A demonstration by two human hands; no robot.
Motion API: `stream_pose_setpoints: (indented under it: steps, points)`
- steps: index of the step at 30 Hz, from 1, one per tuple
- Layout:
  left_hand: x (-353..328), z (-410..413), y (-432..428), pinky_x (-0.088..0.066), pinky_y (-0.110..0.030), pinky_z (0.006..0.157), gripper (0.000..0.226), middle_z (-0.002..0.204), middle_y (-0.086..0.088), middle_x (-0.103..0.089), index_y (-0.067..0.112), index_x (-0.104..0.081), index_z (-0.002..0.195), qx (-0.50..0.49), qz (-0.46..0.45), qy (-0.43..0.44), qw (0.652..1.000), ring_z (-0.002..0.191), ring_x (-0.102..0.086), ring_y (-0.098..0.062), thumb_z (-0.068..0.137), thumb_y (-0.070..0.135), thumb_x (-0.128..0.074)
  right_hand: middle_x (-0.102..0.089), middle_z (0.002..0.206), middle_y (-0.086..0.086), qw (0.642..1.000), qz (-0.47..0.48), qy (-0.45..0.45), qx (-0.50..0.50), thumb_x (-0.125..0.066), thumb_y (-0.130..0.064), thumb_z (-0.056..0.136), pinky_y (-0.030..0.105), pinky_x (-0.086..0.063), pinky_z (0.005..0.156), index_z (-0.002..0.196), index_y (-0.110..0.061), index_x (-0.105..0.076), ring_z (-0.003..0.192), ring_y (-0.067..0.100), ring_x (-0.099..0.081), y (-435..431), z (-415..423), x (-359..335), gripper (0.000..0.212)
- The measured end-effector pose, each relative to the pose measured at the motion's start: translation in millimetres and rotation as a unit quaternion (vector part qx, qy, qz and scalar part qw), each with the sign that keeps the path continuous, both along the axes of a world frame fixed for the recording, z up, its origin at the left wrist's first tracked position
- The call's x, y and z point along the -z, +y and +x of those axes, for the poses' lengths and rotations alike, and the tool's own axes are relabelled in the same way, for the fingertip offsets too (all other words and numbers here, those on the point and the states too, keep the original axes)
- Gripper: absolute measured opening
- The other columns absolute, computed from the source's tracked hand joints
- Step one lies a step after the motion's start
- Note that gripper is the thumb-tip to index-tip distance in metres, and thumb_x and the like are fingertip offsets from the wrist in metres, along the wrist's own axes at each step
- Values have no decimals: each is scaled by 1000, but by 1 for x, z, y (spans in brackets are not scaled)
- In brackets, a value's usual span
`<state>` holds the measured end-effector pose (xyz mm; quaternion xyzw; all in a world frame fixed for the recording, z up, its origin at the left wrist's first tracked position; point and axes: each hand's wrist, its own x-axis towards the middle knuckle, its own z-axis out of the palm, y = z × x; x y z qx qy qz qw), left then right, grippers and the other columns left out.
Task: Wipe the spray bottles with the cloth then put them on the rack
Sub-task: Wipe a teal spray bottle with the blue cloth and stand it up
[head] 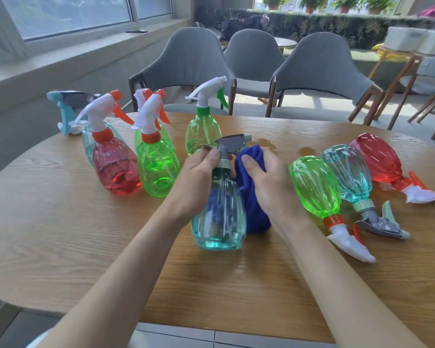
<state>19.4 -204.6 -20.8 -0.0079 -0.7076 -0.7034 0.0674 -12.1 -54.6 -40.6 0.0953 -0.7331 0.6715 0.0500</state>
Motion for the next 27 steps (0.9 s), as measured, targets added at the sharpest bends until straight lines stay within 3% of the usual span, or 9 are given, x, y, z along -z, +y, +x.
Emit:
stream_pose_setpoints:
  steps: [2,4,8,12,14,20,24,27]
  points:
    - [0,1,0,-55,-36,78,41,83,-7,-74,7,-71,94,8,-1,-1,1000,81,-68,-24,117,19,-38,-72,90,16,990,-121,-64,-12,-56,-25,110,47,-56,83,100,-9,-67,82,30,-66,-1,1,-2,23]
    - [0,0,1,-54,-41,81,40,85,-10,-74,5,-71,96,14,6,-2,1000,83,-68,-28,116,19,-39,-70,86,19,966,-228,-119,-18,-53,-20,111,44,-57,75,106,-1,-67,78,31,-65,-4,4,-6,25]
    - [1,-1,4,-54,-46,83,37,86,-11,-75,4,-72,100,5,30,-22,999,83,-68,-28,116,20,-42,-72,99,25,939,-307,-154,13,-52,-16,112,51,-60,85,125,11,-62,88,36,-69,-10,6,-2,32]
    - [0,0,6,-56,-47,85,36,87,-8,-77,7,-72,104,5,13,-21,1000,84,-71,-24,116,23,-42,-72,91,19,941,-305,-135,50,-50,-16,113,46,-60,78,113,2,-63,81,31,-71,-12,7,0,22]
    - [0,1,6,-56,-44,81,37,86,-8,-76,8,-70,102,1,9,-18,1000,81,-70,-23,117,22,-40,-70,92,17,952,-279,-113,49,-51,-19,112,51,-60,82,106,-7,-64,84,32,-69,-9,7,-1,19]
    - [-3,4,5,-58,-34,72,34,79,-5,-72,7,-64,96,41,14,-17,999,73,-67,-19,117,19,-39,-75,82,8,999,-52,-6,7,-76,-32,99,48,-61,79,100,-13,-70,76,30,-72,4,6,-7,19]
    - [-1,3,4,-58,-34,71,33,80,-6,-73,6,-64,98,48,9,-14,999,73,-67,-21,116,19,-41,-74,86,11,980,-181,-81,-20,-70,-21,103,35,-59,67,105,-7,-72,70,20,-67,3,9,-8,15]
    - [0,4,6,-57,-36,71,31,82,-10,-72,4,-66,101,43,42,-23,998,73,-67,-22,116,20,-43,-76,92,11,976,-200,-91,-5,-68,-20,105,32,-59,65,109,-5,-72,71,20,-67,-1,8,-6,16]
